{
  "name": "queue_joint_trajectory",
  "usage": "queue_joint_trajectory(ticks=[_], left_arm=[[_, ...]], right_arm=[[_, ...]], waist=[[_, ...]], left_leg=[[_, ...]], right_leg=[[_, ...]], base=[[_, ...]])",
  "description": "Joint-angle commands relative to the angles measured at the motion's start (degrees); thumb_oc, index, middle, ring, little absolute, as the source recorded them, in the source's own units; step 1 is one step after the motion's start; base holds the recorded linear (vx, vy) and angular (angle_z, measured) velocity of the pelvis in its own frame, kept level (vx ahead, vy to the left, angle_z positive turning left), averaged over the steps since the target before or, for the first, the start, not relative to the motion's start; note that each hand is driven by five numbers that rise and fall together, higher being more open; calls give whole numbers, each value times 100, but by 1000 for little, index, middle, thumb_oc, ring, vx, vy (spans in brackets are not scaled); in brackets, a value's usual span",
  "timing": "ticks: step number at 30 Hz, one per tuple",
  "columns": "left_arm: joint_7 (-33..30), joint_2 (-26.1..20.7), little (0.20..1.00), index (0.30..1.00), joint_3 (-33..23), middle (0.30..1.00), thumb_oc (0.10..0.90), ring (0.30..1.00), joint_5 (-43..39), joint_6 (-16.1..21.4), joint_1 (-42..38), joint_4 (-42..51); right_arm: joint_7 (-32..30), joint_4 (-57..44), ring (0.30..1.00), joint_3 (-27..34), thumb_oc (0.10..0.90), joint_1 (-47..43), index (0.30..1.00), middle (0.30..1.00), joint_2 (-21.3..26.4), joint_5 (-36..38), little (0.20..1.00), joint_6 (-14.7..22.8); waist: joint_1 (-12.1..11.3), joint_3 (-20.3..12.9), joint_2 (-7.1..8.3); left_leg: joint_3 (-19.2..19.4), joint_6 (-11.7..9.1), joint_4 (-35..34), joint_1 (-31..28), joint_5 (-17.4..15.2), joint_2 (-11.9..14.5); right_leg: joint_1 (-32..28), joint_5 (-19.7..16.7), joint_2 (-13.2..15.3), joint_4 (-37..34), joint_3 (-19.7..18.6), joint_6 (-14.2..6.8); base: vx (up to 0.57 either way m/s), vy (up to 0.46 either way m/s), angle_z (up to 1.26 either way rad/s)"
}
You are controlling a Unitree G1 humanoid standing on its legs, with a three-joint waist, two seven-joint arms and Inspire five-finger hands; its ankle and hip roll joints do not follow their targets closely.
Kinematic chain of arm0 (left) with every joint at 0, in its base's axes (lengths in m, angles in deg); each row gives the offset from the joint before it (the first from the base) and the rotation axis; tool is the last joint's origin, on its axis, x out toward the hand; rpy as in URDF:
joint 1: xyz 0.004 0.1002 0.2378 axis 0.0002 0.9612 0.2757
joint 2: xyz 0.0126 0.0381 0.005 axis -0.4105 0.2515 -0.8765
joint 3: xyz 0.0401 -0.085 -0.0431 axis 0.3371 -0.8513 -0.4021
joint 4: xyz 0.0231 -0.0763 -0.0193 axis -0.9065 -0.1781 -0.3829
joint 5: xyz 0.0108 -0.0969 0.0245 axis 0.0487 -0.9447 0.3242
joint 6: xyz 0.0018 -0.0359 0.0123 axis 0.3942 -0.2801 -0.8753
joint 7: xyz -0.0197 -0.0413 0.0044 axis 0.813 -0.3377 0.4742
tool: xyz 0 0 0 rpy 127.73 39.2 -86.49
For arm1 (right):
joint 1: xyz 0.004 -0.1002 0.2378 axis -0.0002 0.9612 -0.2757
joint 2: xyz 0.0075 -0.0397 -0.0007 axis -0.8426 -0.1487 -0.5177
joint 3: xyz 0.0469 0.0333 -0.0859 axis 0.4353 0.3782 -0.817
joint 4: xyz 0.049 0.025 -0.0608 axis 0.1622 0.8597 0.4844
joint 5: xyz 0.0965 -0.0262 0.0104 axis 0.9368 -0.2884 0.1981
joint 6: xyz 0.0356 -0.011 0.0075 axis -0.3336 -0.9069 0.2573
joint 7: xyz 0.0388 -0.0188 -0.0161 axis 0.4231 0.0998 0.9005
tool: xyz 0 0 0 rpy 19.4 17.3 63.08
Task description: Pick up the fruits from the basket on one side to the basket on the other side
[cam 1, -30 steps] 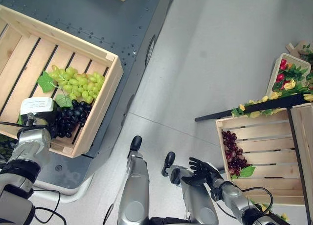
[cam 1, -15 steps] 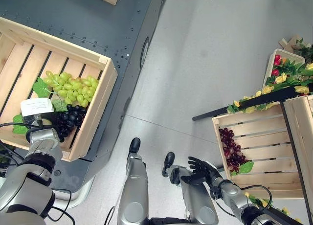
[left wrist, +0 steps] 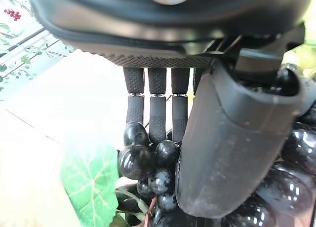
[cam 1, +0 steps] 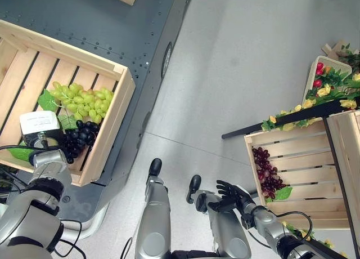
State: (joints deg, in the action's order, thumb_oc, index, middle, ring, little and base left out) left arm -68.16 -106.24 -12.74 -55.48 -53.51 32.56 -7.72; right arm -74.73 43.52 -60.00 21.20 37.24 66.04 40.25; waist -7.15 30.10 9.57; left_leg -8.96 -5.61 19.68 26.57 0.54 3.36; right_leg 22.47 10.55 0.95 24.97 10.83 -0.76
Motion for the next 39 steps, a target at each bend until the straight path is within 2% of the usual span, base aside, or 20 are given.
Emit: queue_joint_trajectory(ticks=[1, 3, 8, 10, 14, 18, 30, 39], left_arm=[[-169, -66, 300, 300, -512, 300, 400, 300, -141, -233, 692, 190], [-221, -345, 300, 300, -803, 300, 400, 300, 15, -343, 883, 658], [-264, -695, 300, 300, -1113, 300, 400, 300, 107, -380, 1087, 1154], [-351, -1044, 300, 300, -1511, 300, 400, 300, 124, -432, 1398, 1698], [-496, -1378, 300, 300, -2000, 300, 400, 300, 195, -305, 1745, 2167], [-573, -1564, 300, 300, -2249, 300, 400, 300, 219, -134, 1879, 2350], [-988, -1682, 300, 300, -2412, 300, 400, 300, 291, 72, 1945, 2514], [-1773, -1739, 300, 300, -2501, 300, 400, 300, 423, 297, 1937, 2573]], right_arm=[[31, -131, 900, -37, 800, 498, 900, 900, 223, 120, 900, 9], [-5, -184, 900, 25, 800, 566, 900, 900, 225, 133, 900, -22], [-47, -214, 900, 107, 800, 634, 900, 900, 215, 154, 900, -33], [-27, -243, 900, 191, 800, 715, 900, 900, 196, 149, 900, -21], [-56, -203, 900, 265, 800, 753, 900, 900, 111, 210, 900, -17], [-42, -118, 900, 289, 800, 781, 900, 900, 42, 237, 900, 29], [24, 19, 900, 276, 800, 840, 900, 900, -40, 192, 900, 110], [12, 40, 900, 246, 800, 873, 900, 900, -59, 178, 900, 170]], waist=[[-31, -31, -206], [-102, -31, -268], [-165, -31, -348], [-260, -31, -389], [-394, -31, -442], [-478, -31, -457], [-505, -31, -427], [-488, -33, -409]], left_leg=[[445, 584, 97, 428, 71, -615], [438, 588, 85, 367, 55, -650], [407, 566, 58, 337, 79, -679], [394, 556, 60, 287, 49, -708], [327, 532, -9, 222, 83, -746], [311, 516, -18, 160, 59, -754], [299, 495, -6, 79, 59, -761], [302, 475, 12, 78, 36, -771]], right_leg=[[-491, -255, -322, -494, 223, 267], [-549, -221, -312, -485, 241, 273], [-622, -206, -298, -514, 304, 286], [-705, -175, -289, -521, 360, 281], [-823, -191, -286, -592, 471, 276], [-938, -158, -294, -609, 531, 282], [-1113, -174, -351, -684, 533, 289], [-1118, -189, -353, -729, 478, 277]], base=[[8, -40, 5], [10, -39, 3], [9, -34, 4], [19, -71, 9], [11, -69, 11], [7, -47, 7], [9, -13, 5], [0, 0, 0]])
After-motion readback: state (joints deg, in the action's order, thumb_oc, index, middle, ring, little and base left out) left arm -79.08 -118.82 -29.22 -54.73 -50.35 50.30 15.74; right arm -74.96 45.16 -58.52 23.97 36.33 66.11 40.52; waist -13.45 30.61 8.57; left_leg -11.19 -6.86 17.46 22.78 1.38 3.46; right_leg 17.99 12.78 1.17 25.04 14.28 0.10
